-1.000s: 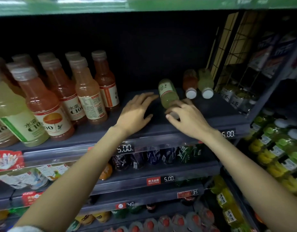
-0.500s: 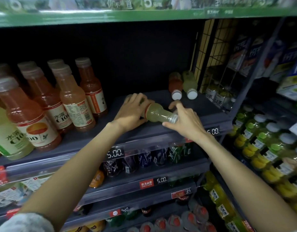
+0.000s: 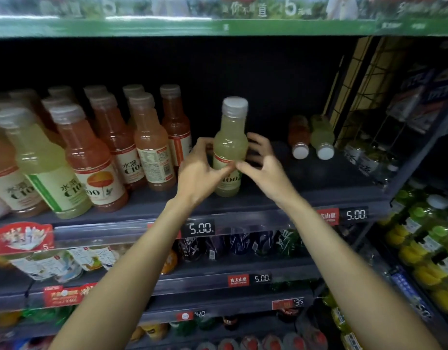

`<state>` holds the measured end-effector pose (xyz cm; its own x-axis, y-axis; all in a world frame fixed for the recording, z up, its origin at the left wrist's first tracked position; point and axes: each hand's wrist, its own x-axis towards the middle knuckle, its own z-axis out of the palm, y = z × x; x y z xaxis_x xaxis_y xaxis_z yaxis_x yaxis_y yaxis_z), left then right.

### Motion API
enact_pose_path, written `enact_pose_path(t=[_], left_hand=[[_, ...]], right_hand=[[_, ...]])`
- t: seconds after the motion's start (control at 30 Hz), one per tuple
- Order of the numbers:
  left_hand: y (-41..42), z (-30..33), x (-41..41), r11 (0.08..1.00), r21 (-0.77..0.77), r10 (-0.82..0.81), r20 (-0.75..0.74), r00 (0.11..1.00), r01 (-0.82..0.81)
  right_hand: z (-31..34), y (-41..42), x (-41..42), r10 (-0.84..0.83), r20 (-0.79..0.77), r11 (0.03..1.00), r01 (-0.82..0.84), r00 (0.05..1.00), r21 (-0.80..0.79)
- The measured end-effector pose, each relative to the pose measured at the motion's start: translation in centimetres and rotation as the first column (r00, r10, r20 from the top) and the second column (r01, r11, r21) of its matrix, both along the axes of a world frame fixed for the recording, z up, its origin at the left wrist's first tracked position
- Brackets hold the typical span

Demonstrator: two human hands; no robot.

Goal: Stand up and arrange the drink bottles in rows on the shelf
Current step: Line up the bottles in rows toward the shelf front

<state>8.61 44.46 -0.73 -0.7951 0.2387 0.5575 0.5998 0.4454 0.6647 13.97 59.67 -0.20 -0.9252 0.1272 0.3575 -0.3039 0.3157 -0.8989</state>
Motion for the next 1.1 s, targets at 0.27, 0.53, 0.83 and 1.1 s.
enact_pose_path(t=[0.27,0.53,0.83,1.1], left_hand=[[-4.4,0.3,-0.4,0.997,0.064,-0.046,0.13,0.99,0.038],[-8.7,-1.1,-0.9,0.881,0.044,0.454,-0.362,0.814,-0.472],[-8.7,-2.4,-2.6,0.872,-0.067,0.432,-0.36,0.827,-0.485],[-9.1,-2.5,-2.6,0.87,-0.109,0.414,-0.369,0.833,-0.481]], right_hand=[[-2.3,-2.7,-2.1,0.077,0.003,0.996,-0.077,0.997,0.049],[-2.3,-4.7,-4.0,0.022,0.0,1.0,-0.022,1.0,-0.022],[-1.6,-5.6,-7.9,-0.166,0.06,0.969,0.151,0.984,0.195],[-1.9,-6.5,-9.3,-0.161,0.072,0.964,0.141,0.984,0.225]])
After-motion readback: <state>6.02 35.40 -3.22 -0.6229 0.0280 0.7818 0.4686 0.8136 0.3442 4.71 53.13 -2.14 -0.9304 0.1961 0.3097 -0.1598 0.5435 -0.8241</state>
